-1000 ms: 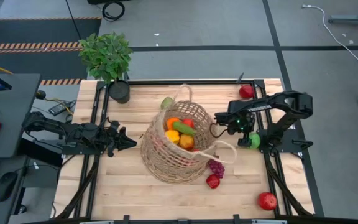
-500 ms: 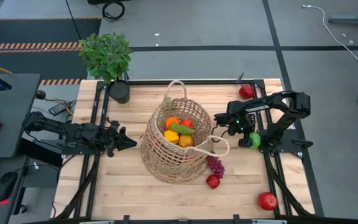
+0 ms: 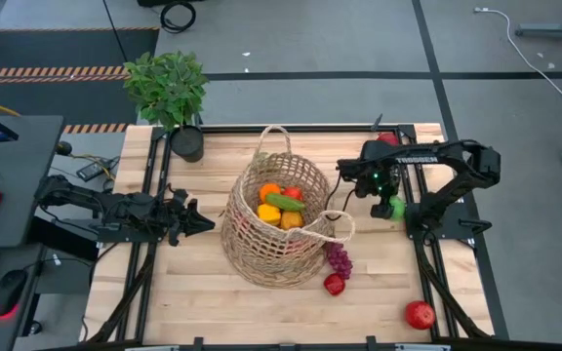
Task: Build produce basket
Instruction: Put the green apple into the brown basket
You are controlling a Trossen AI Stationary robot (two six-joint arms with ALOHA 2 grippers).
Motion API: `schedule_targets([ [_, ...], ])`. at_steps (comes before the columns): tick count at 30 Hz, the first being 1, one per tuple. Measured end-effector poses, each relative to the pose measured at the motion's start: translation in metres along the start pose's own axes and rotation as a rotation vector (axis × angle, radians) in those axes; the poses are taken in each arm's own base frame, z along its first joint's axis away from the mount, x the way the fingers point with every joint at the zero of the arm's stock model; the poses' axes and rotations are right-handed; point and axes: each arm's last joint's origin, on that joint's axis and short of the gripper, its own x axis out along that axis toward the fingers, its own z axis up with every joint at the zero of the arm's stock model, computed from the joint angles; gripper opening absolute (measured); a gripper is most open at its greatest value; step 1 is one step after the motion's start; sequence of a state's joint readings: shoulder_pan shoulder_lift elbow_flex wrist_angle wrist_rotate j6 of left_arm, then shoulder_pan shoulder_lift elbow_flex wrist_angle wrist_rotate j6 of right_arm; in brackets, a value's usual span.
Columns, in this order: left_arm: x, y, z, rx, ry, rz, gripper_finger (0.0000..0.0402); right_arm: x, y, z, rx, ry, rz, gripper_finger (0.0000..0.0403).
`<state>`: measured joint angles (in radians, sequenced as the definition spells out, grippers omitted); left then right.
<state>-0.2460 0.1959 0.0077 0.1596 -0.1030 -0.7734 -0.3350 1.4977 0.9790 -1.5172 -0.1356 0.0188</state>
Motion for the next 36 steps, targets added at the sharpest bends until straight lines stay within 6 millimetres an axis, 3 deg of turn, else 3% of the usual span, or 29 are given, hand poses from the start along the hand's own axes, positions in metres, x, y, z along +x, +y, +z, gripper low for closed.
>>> schedule_targets([
  [3,0.000,0.000,0.000,0.000,0.000,0.000,0.0058,-0.020,0.000,-0.003,-0.017,-0.021,-0.083,0.0330],
  [18,0.000,0.000,0.000,0.001,0.000,0.000,0.0057,-0.124,-0.011,-0.012,0.087,-0.484,-0.233,0.0333],
  [26,0.000,0.000,0.000,0.000,0.000,0.000,0.0059,-0.182,-0.012,-0.021,0.084,-0.852,-0.084,0.0333],
  [36,0.000,0.000,0.000,0.001,0.000,0.000,0.0056,-0.244,-0.006,-0.043,-0.067,-1.248,0.293,0.0333],
])
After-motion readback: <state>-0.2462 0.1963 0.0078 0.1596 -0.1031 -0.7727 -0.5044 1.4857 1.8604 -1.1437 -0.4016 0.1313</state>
